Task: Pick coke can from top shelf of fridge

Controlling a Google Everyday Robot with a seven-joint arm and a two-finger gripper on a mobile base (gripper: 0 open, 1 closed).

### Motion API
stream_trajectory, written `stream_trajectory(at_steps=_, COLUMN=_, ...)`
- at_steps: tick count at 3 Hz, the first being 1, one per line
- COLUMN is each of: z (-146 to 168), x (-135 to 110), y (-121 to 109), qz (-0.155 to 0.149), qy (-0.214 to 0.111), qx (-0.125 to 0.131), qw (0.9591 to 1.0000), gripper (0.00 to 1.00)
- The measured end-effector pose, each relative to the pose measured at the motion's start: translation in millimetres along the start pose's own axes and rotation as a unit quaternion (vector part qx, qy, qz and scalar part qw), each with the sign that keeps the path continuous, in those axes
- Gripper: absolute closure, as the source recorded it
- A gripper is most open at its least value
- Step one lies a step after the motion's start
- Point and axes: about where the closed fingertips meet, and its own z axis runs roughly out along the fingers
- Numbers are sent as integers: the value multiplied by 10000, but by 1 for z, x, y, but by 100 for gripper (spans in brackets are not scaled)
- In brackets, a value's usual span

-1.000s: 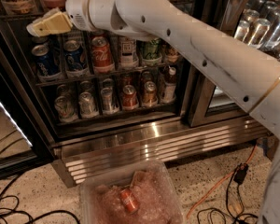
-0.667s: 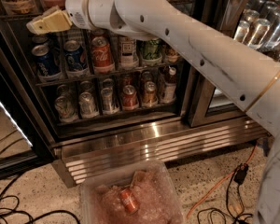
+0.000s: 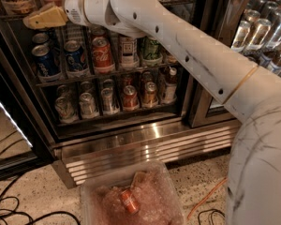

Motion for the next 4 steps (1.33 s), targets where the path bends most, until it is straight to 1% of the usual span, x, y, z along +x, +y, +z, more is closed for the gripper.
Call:
stream_trajectory(at_steps=1, z=6, x=3, y=-4, qz=17, qy=-15, qx=-33, qw=10000, gripper=0)
stream_trajectory(at_steps=2, z=7, x=0, y=-7, qz=25, qy=-24, qx=-27, qw=10000, gripper=12)
stream_trajectory(at_steps=3, z=6, x=-3, y=-12, qz=66, qy=-84, qx=3, qw=9999, gripper=21)
stream_trajectory(at_steps=4, z=5, x=-6, y=-17, qz=112, qy=-144, qx=46, qw=9998, gripper=19)
